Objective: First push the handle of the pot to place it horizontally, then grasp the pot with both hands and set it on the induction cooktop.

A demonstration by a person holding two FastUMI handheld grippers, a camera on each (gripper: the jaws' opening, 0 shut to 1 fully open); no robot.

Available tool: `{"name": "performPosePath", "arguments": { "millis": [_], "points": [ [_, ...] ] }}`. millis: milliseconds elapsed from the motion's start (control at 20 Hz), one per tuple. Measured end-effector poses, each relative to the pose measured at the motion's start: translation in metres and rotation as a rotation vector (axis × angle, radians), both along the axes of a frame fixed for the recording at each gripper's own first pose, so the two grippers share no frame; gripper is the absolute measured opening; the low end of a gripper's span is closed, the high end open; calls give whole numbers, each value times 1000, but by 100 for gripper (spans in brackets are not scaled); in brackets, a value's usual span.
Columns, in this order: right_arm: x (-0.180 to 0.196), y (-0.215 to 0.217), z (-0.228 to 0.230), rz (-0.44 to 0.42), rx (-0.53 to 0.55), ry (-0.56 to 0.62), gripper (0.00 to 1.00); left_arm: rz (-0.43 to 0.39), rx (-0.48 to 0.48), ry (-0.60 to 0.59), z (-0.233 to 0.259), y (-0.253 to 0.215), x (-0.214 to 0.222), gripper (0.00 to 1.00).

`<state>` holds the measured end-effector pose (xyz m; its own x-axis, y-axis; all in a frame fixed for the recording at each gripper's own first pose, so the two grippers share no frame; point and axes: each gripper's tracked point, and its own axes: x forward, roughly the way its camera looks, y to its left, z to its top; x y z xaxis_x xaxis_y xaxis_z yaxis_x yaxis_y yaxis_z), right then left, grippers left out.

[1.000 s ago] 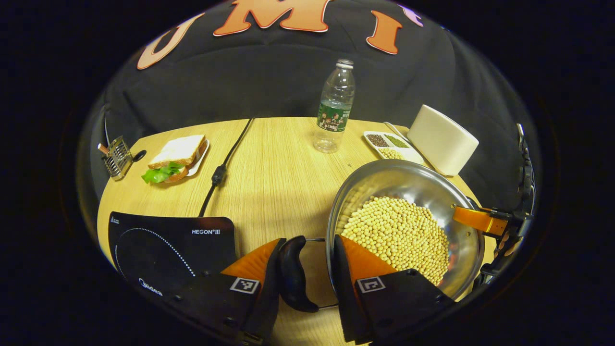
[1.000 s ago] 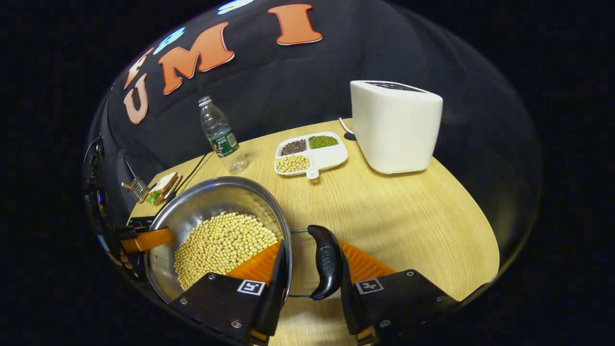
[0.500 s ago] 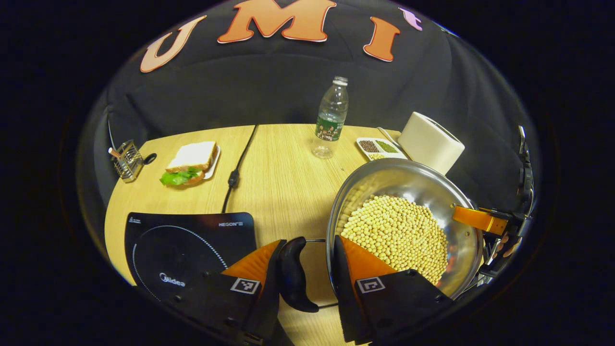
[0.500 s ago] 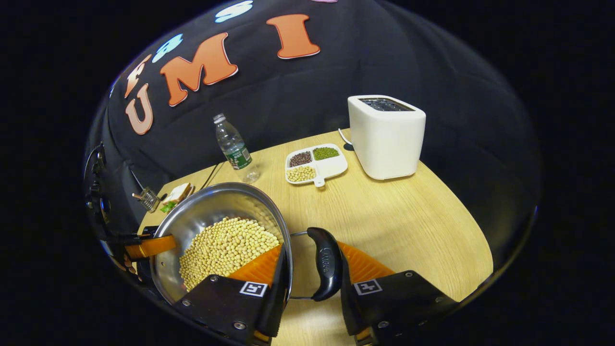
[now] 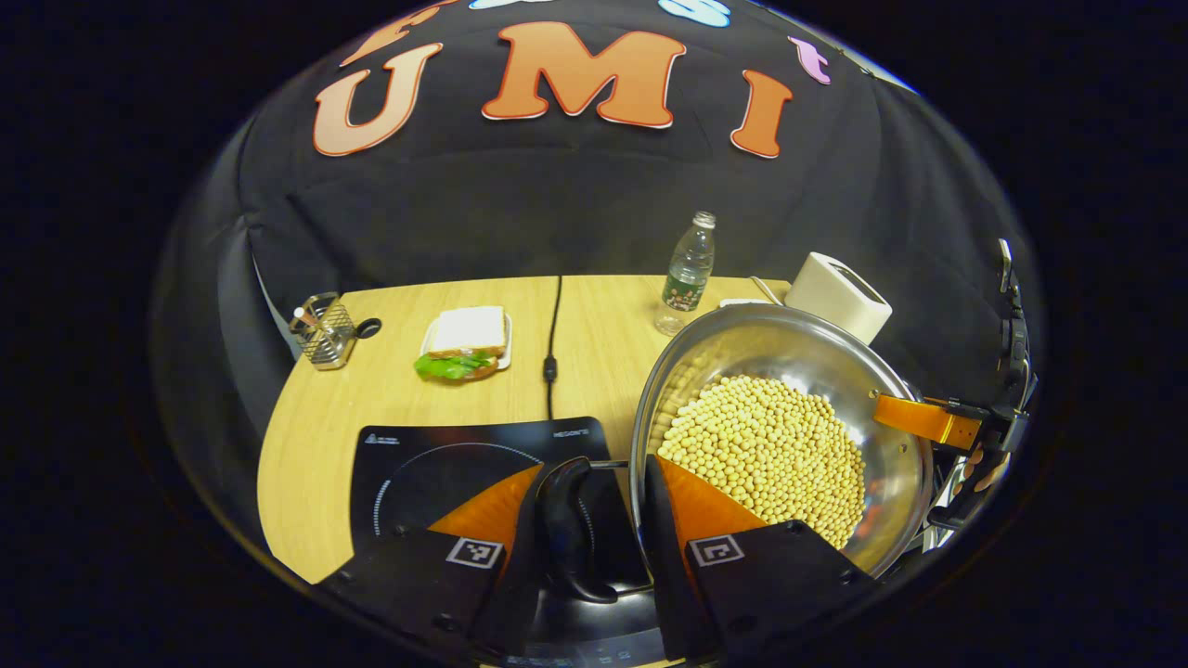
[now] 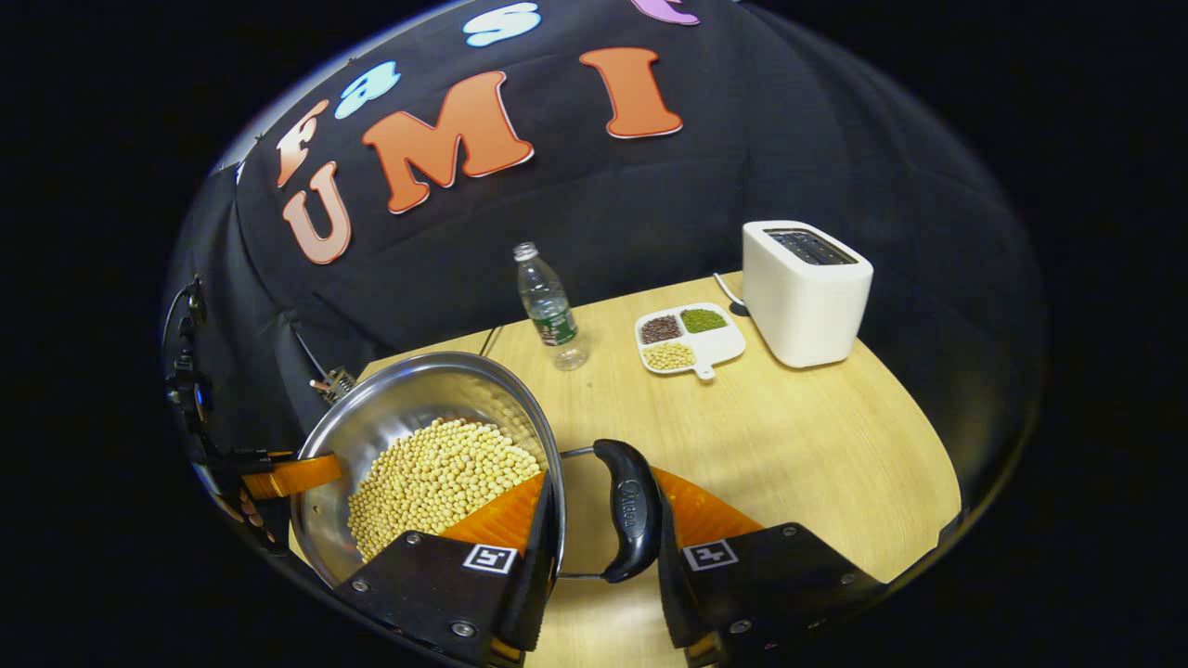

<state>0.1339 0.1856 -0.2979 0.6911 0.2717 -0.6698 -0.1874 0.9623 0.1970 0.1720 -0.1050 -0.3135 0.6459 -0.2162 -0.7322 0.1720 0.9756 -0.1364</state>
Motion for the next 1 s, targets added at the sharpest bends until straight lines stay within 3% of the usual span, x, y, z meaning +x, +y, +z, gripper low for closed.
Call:
{"name": "performPosePath", "arguments": {
  "millis": [350,850,900,1000],
  "points": [
    [-20,75,5,52,10,14,51,72,-1,19,10,88,-21,59],
    [-55,176,-39,151,-4,79,51,189,-4,83,-27,209,-57,59],
    [-57,184,-42,157,-6,83,46,200,-8,89,-32,219,-59,59],
    [-58,196,-50,165,-12,91,51,213,-7,107,-41,233,-63,59]
  ]
}}
